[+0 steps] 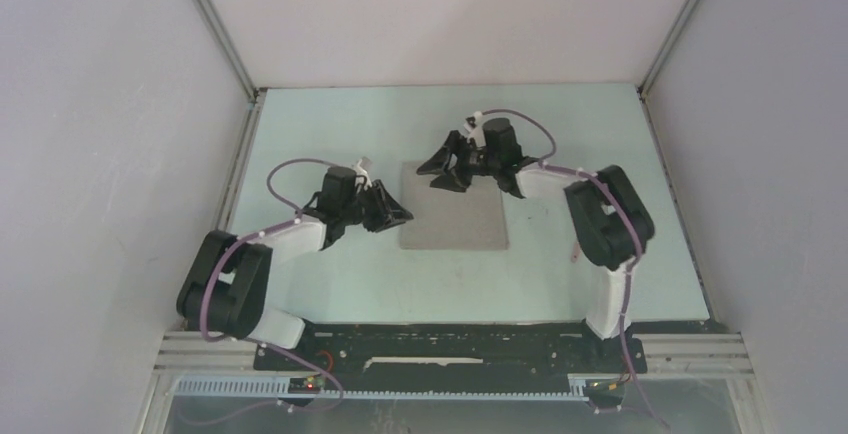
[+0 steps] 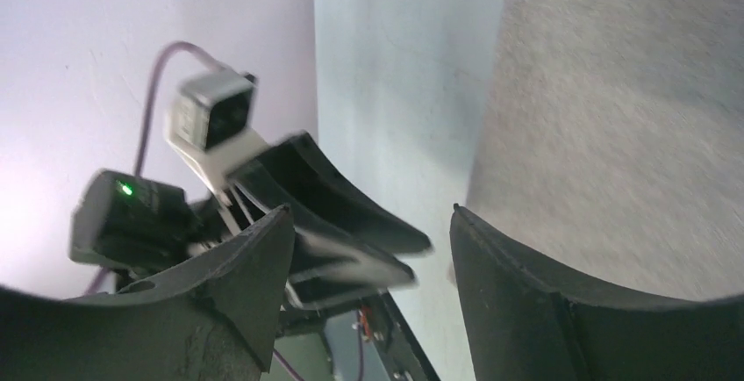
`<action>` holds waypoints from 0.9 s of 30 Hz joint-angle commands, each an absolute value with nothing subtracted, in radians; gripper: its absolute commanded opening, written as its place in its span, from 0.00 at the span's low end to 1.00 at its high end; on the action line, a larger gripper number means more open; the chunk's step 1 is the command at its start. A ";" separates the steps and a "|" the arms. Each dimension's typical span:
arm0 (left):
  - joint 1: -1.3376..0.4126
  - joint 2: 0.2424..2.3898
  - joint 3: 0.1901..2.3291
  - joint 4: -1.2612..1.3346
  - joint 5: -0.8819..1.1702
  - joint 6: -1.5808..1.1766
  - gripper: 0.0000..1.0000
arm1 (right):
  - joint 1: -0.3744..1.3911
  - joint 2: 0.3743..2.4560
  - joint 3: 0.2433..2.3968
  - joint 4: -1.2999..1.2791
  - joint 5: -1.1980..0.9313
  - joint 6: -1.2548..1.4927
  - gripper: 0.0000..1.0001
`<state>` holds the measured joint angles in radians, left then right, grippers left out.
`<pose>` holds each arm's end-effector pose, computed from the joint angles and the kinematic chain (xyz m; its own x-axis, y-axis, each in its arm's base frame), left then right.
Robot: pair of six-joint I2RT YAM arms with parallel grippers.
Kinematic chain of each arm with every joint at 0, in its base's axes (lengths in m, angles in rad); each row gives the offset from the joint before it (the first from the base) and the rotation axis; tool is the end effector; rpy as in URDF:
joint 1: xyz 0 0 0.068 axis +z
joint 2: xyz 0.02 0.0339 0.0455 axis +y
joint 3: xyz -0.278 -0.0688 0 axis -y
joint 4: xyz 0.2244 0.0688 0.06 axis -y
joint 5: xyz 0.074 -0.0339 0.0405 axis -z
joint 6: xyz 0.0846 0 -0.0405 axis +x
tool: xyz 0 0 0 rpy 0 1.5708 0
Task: Fold the napkin into a case and place the utensils inside
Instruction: Smooth out the square-folded napkin at the center of the board.
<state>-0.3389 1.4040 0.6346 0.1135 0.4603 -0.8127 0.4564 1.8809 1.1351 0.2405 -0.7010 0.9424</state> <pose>0.2662 -0.1337 0.1833 -0.8528 -0.3892 -0.3481 0.0154 0.6477 -0.7617 0.3635 0.2392 0.2029 -0.9377 0.2283 -0.2618 -0.1443 0.4296 0.8914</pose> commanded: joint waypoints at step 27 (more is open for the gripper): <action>-0.348 1.654 0.472 0.316 0.438 -0.894 0.28 | 0.543 2.482 1.705 0.226 -0.605 1.045 0.73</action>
